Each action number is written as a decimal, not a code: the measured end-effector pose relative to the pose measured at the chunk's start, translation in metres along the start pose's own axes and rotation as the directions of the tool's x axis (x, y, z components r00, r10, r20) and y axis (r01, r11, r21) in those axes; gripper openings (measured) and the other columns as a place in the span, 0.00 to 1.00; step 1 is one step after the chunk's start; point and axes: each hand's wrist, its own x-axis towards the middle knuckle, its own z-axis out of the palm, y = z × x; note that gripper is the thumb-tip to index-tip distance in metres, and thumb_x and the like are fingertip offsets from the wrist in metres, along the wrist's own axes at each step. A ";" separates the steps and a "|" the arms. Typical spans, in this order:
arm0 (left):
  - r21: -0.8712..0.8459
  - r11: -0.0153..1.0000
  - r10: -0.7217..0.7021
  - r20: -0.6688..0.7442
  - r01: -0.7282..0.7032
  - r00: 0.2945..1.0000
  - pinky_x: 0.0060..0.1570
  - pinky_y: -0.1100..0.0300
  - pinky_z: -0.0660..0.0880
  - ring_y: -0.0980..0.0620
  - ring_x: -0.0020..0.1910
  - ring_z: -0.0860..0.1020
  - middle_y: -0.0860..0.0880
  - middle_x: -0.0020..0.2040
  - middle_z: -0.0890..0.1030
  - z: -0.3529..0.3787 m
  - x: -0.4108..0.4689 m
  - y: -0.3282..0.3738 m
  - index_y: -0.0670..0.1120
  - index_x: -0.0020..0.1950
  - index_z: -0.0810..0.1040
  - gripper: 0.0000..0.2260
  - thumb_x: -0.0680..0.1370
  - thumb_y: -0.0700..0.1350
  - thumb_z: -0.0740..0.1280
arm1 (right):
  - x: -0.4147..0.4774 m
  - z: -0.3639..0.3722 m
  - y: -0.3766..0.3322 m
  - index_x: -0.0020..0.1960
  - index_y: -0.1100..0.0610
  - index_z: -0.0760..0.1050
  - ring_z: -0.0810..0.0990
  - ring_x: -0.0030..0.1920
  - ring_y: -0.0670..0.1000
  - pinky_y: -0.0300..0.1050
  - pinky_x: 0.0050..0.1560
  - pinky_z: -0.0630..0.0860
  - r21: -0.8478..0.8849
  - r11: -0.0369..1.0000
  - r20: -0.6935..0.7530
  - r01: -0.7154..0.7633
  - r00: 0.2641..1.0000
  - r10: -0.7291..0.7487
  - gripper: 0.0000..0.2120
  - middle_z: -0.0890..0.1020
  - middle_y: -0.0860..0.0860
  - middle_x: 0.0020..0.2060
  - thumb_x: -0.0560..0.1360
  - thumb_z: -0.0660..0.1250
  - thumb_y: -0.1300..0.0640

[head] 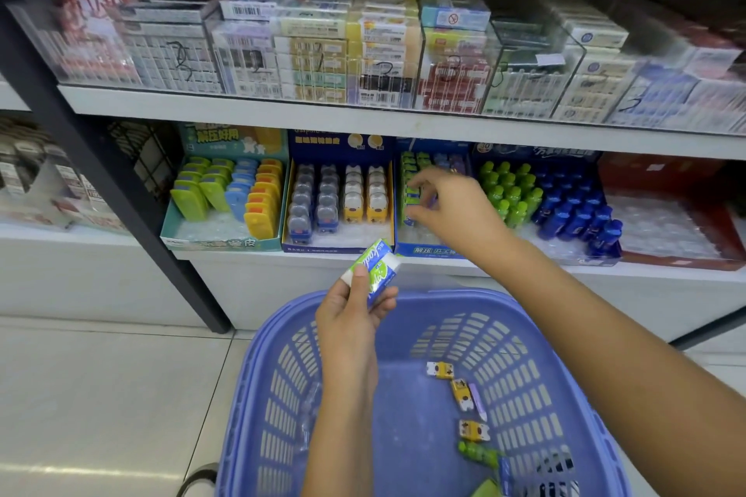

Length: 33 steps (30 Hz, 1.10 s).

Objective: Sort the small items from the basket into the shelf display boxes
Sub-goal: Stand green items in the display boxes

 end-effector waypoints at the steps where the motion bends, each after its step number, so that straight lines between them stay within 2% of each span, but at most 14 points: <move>1: -0.020 1.000 0.010 0.001 -0.010 1.000 0.34 0.66 0.77 0.53 0.37 0.83 0.48 0.40 0.85 0.001 -0.001 0.000 0.45 0.49 0.81 0.08 0.80 0.46 0.63 | -0.014 -0.001 -0.001 0.54 0.56 0.77 0.81 0.37 0.50 0.46 0.43 0.78 0.179 0.981 0.011 -0.075 0.997 0.074 0.13 0.81 0.52 0.40 0.71 0.72 0.53; 3: -0.060 0.998 0.025 0.005 -0.025 1.000 0.38 0.64 0.78 0.49 0.42 0.84 0.47 0.44 0.85 0.006 -0.004 0.001 0.43 0.53 0.80 0.10 0.80 0.46 0.62 | -0.043 0.001 -0.003 0.47 0.56 0.78 0.80 0.32 0.47 0.45 0.39 0.78 0.454 0.861 0.122 -0.229 0.973 0.195 0.13 0.81 0.50 0.34 0.68 0.75 0.51; 7: -0.106 0.992 0.070 0.055 -0.064 0.996 0.43 0.63 0.79 0.50 0.47 0.83 0.45 0.47 0.85 0.017 -0.012 -0.004 0.40 0.55 0.79 0.12 0.81 0.45 0.60 | -0.086 0.024 -0.008 0.44 0.55 0.80 0.79 0.35 0.43 0.38 0.39 0.77 0.639 0.673 0.228 -0.371 0.928 0.295 0.10 0.83 0.50 0.39 0.67 0.76 0.53; 12: -0.153 0.987 0.062 0.108 -0.045 0.992 0.47 0.61 0.79 0.46 0.53 0.81 0.42 0.53 0.83 0.026 -0.022 -0.007 0.40 0.60 0.77 0.13 0.81 0.46 0.60 | -0.097 0.040 -0.011 0.43 0.57 0.79 0.80 0.41 0.46 0.35 0.44 0.77 0.846 0.446 0.121 -0.293 0.919 0.375 0.05 0.83 0.52 0.38 0.69 0.74 0.61; 15: -0.158 0.987 0.053 0.125 -0.033 0.991 0.45 0.62 0.79 0.47 0.53 0.82 0.49 0.51 0.84 0.027 -0.024 -0.005 0.45 0.56 0.79 0.10 0.80 0.46 0.61 | -0.091 0.032 -0.009 0.46 0.60 0.71 0.80 0.44 0.52 0.46 0.52 0.77 0.956 0.221 0.096 -0.191 0.920 0.380 0.03 0.80 0.57 0.39 0.75 0.65 0.65; 16: -0.158 0.987 0.047 0.111 -0.029 0.993 0.45 0.62 0.79 0.47 0.53 0.82 0.51 0.50 0.84 0.026 -0.024 -0.005 0.45 0.55 0.79 0.09 0.80 0.46 0.62 | -0.087 0.027 -0.006 0.48 0.60 0.69 0.81 0.42 0.54 0.47 0.50 0.79 0.975 0.154 0.093 -0.159 0.925 0.368 0.02 0.81 0.58 0.39 0.77 0.62 0.65; 17: -0.155 0.987 0.044 0.097 -0.028 0.994 0.45 0.62 0.79 0.47 0.53 0.82 0.51 0.49 0.84 0.025 -0.023 -0.005 0.45 0.54 0.79 0.09 0.80 0.46 0.62 | -0.082 0.020 -0.003 0.49 0.60 0.68 0.81 0.37 0.53 0.46 0.45 0.80 0.979 0.148 0.078 -0.138 0.932 0.353 0.02 0.81 0.57 0.37 0.78 0.60 0.64; 20: -0.144 0.989 0.039 0.070 -0.029 0.997 0.45 0.61 0.80 0.47 0.52 0.83 0.49 0.48 0.84 0.022 -0.021 -0.004 0.45 0.53 0.80 0.09 0.80 0.46 0.62 | -0.068 0.000 0.010 0.51 0.55 0.73 0.71 0.25 0.47 0.41 0.33 0.75 0.918 0.374 0.022 -0.129 0.961 0.277 0.05 0.72 0.54 0.32 0.80 0.59 0.61; 23: -0.142 0.989 0.038 0.057 -0.029 0.998 0.44 0.62 0.80 0.47 0.51 0.83 0.48 0.46 0.85 0.018 -0.017 -0.004 0.45 0.52 0.80 0.08 0.80 0.45 0.62 | -0.051 -0.016 0.021 0.54 0.53 0.76 0.68 0.22 0.46 0.39 0.28 0.74 0.811 0.570 0.018 -0.134 0.979 0.205 0.07 0.74 0.49 0.29 0.79 0.62 0.60; 25: -0.141 0.990 0.037 0.048 -0.030 0.998 0.43 0.63 0.79 0.47 0.50 0.83 0.48 0.45 0.85 0.017 -0.014 -0.005 0.45 0.52 0.80 0.08 0.80 0.45 0.62 | -0.039 -0.025 0.026 0.56 0.54 0.77 0.69 0.22 0.45 0.40 0.30 0.74 0.708 0.685 0.034 -0.170 0.978 0.207 0.08 0.73 0.44 0.25 0.79 0.63 0.57; 27: -0.137 0.990 0.038 0.043 -0.031 0.998 0.43 0.63 0.79 0.48 0.50 0.83 0.48 0.45 0.85 0.016 -0.012 -0.006 0.45 0.52 0.80 0.08 0.80 0.45 0.62 | -0.027 -0.031 0.028 0.52 0.51 0.79 0.70 0.25 0.46 0.45 0.34 0.73 0.656 0.727 0.072 -0.204 0.975 0.209 0.09 0.72 0.45 0.28 0.80 0.60 0.54; 29: -0.130 0.991 0.036 0.049 -0.029 0.998 0.43 0.63 0.79 0.48 0.50 0.83 0.47 0.46 0.85 0.015 -0.011 -0.008 0.44 0.53 0.80 0.08 0.80 0.45 0.63 | -0.017 -0.034 0.030 0.50 0.50 0.80 0.70 0.27 0.48 0.47 0.36 0.72 0.555 0.814 0.026 -0.172 0.982 0.189 0.13 0.74 0.47 0.30 0.81 0.57 0.53; 31: -0.117 0.993 0.030 0.049 -0.024 0.998 0.42 0.64 0.79 0.49 0.49 0.84 0.47 0.46 0.85 0.014 -0.009 -0.010 0.44 0.53 0.81 0.08 0.79 0.45 0.63 | -0.006 -0.034 0.032 0.53 0.52 0.79 0.73 0.29 0.48 0.39 0.35 0.73 0.322 0.943 -0.083 -0.084 0.990 0.117 0.10 0.77 0.46 0.36 0.80 0.60 0.55; 33: -0.088 0.996 0.027 0.047 -0.023 0.999 0.42 0.64 0.79 0.50 0.48 0.84 0.47 0.46 0.85 0.013 -0.007 -0.013 0.45 0.52 0.81 0.08 0.79 0.44 0.64 | 0.003 -0.032 0.033 0.56 0.54 0.77 0.72 0.30 0.41 0.29 0.33 0.68 0.180 0.984 -0.147 -0.012 0.988 0.039 0.09 0.77 0.47 0.41 0.76 0.67 0.56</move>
